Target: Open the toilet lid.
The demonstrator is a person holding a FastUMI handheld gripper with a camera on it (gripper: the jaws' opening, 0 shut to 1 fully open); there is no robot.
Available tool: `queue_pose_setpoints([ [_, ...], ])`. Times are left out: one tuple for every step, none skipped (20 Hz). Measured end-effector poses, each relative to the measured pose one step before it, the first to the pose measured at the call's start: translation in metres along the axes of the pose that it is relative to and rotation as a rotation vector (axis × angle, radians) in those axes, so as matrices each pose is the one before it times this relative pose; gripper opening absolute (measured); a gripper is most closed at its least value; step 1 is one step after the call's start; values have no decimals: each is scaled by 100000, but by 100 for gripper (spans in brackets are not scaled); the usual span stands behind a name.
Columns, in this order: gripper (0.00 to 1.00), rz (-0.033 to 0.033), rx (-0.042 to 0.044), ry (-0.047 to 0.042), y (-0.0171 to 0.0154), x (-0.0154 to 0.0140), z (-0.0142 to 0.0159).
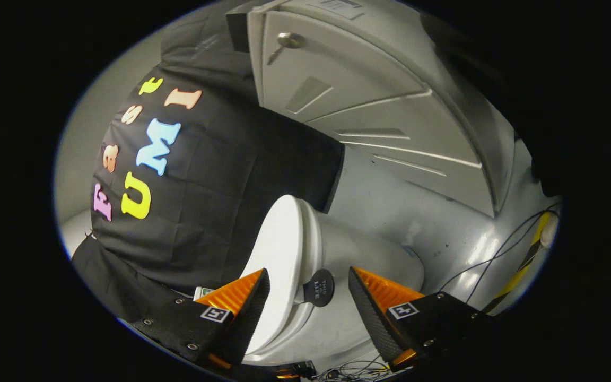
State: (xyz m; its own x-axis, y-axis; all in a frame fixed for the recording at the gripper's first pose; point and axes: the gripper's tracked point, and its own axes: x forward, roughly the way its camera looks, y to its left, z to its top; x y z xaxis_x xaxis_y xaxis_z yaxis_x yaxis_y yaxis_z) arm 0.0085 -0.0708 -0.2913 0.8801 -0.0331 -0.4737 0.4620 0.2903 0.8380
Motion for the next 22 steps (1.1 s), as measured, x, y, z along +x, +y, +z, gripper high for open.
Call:
queue_pose_setpoints([
  [91,223,2234,760,-160,313,-237],
  [87,287,2141,1372,-212,330,-426],
  [85,380,1361,951,-109,403,-206],
  [81,819,1514,1192,61,428,-347],
  [79,737,979,1018,116,329,-155],
  [75,33,177,437,-77,274,-81],
  [71,303,644,350,-5,224,-27],
  [62,1613,1942,80,368,48,-64],
  [59,1351,2026,-448,342,-31,188],
  [53,898,1387,-245,26,155,74],
  [48,305,534,-194,-56,92,74],
  [44,525,502,7,99,73,-80],
  [44,488,1036,-177,-62,10,55],
  [41,818,1970,-205,-58,-4,50],
  [38,621,2523,-64,-136,-109,158],
  [33,-4655,215,1201,-1236,-15,-270],
  [26,2054,1871,-245,257,175,157],
  [11,1759,227,453,146,-104,-48],
  [8,1133,-1126,-434,149,-8,167],
  [3,12,-969,-71,-24,91,75],
  [2,-105,270,-882,-91,21,263],
  [1,-424,562,-290,-72,86,-12],
])
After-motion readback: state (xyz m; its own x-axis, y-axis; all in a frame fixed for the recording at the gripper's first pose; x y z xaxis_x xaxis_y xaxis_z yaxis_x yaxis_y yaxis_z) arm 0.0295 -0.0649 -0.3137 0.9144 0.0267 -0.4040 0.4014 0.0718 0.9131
